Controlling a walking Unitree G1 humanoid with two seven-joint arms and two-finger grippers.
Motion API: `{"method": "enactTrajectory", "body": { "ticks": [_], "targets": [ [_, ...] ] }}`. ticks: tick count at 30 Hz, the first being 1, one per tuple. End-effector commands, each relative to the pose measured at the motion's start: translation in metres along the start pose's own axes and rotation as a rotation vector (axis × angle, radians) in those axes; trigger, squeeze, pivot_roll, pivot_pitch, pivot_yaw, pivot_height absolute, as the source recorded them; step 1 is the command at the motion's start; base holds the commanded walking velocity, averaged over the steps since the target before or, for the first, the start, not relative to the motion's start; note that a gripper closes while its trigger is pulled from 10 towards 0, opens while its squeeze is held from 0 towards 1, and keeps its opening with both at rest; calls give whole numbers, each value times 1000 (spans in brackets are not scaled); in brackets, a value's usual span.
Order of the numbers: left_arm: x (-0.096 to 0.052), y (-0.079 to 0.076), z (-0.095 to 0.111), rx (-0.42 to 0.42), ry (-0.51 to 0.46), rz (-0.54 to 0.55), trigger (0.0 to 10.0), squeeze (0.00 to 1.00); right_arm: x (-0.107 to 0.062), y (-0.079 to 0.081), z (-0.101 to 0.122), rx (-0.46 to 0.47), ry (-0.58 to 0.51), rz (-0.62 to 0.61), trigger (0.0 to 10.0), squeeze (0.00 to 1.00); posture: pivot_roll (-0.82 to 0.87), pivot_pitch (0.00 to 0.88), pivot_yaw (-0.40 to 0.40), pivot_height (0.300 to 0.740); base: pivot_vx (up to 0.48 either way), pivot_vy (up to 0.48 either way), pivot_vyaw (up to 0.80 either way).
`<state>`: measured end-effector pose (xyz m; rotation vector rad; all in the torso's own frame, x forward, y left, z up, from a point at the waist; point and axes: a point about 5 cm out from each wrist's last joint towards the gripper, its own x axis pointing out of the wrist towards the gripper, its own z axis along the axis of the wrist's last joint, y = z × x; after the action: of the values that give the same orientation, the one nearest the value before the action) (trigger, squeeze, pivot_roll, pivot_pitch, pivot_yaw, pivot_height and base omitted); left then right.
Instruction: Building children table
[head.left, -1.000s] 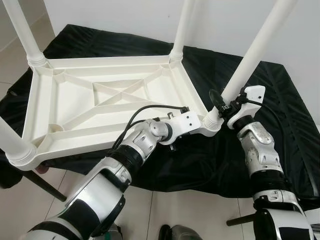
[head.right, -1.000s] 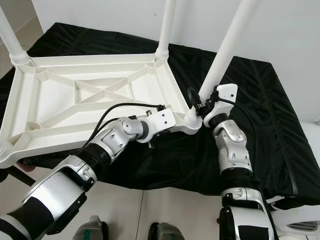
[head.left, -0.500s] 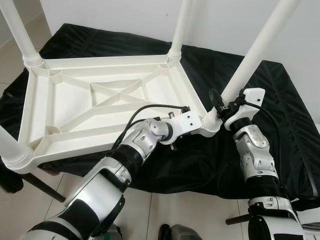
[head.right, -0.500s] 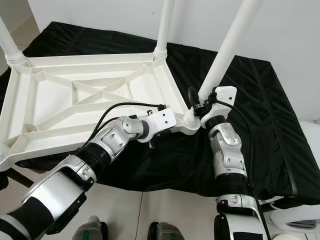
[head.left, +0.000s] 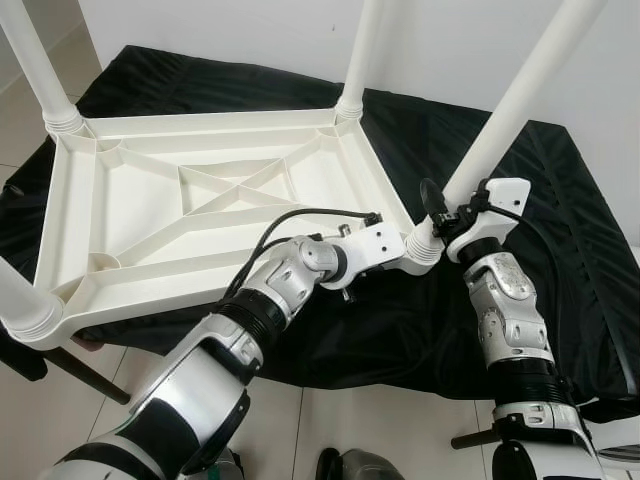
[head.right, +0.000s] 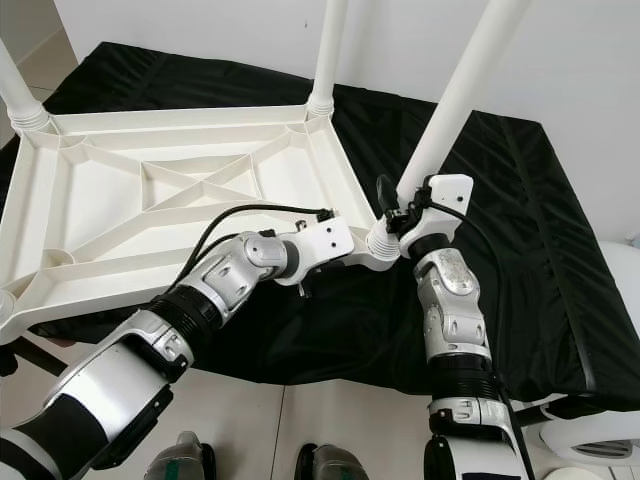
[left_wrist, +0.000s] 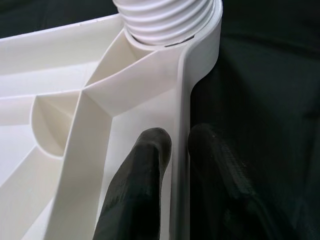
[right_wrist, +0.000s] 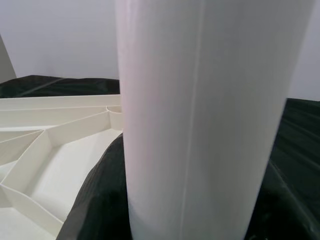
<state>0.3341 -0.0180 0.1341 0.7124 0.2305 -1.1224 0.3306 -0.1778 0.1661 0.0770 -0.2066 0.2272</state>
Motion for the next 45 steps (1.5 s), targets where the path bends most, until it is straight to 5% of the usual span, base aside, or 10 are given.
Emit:
{"method": "enactTrajectory", "body": {
  "ticks": [1, 45],
  "targets": [
    [1, -6, -17, -37, 66, -17, 10000, 0, -9, 10, -30, 41, 140, 12, 10000, 0, 24, 56, -72, 740, 0, 0, 0],
    [2, -7, -15, -40, 62, -18, 10000, 0, -6, 19, -24, 34, 138, -318, 10000, 0, 27, 64, -79, 740, 0, 0, 0]
  ]
}}
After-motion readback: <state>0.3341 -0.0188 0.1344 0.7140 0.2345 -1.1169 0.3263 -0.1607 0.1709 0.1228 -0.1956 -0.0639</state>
